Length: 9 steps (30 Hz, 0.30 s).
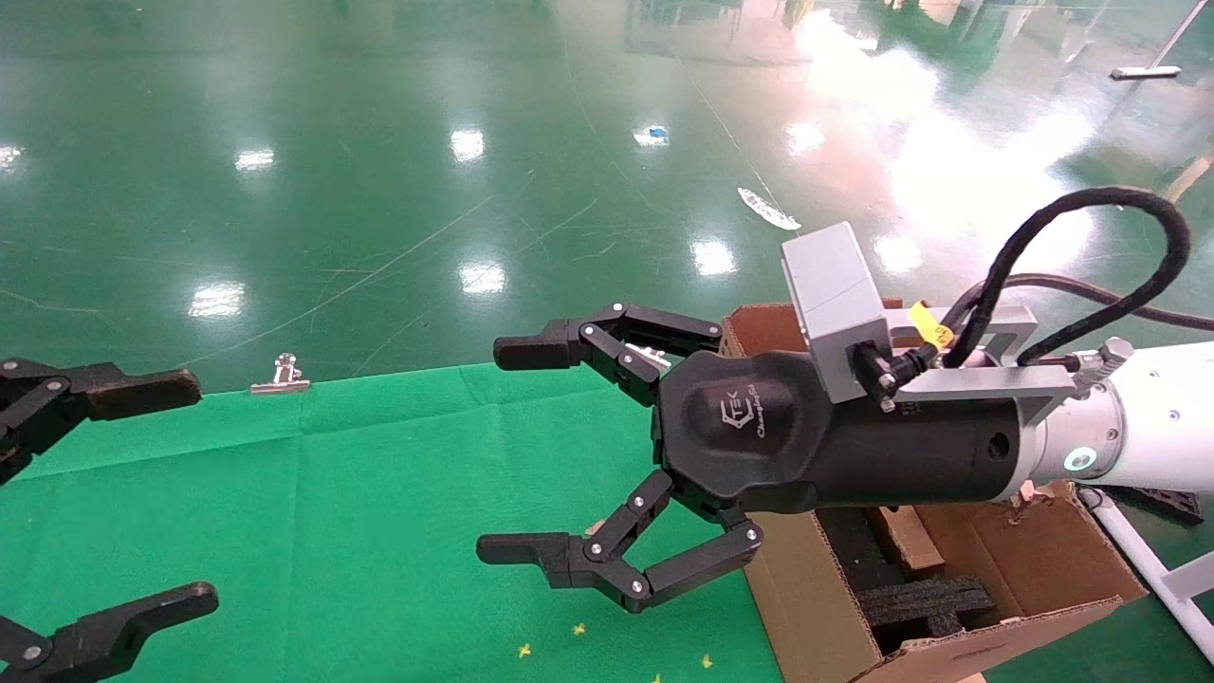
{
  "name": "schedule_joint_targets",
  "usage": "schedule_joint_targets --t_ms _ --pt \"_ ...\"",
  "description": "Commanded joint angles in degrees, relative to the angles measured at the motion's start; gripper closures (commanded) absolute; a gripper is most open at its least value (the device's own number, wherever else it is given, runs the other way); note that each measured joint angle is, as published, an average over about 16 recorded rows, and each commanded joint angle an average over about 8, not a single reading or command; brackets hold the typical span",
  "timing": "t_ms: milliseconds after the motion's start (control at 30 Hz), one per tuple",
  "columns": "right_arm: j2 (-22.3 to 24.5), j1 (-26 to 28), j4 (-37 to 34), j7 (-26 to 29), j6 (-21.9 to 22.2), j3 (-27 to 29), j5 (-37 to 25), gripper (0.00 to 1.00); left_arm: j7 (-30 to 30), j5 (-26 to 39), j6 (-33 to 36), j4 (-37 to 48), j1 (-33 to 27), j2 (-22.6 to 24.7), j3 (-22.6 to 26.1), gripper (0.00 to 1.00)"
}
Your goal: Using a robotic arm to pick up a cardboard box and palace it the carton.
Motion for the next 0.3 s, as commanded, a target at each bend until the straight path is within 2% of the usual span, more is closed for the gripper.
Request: schedule_joint_targets --t_ms 33,300 --pt "0.00 0.00 0.00 0.00 0.00 0.00 0.00 0.00 0.00 0.00 0.00 0.00 0.00 0.00 0.00 0.00" --pt "0.00 0.00 0.00 0.00 0.00 0.00 0.00 0.00 0.00 0.00 0.00 0.00 0.00 0.00 0.00 0.00"
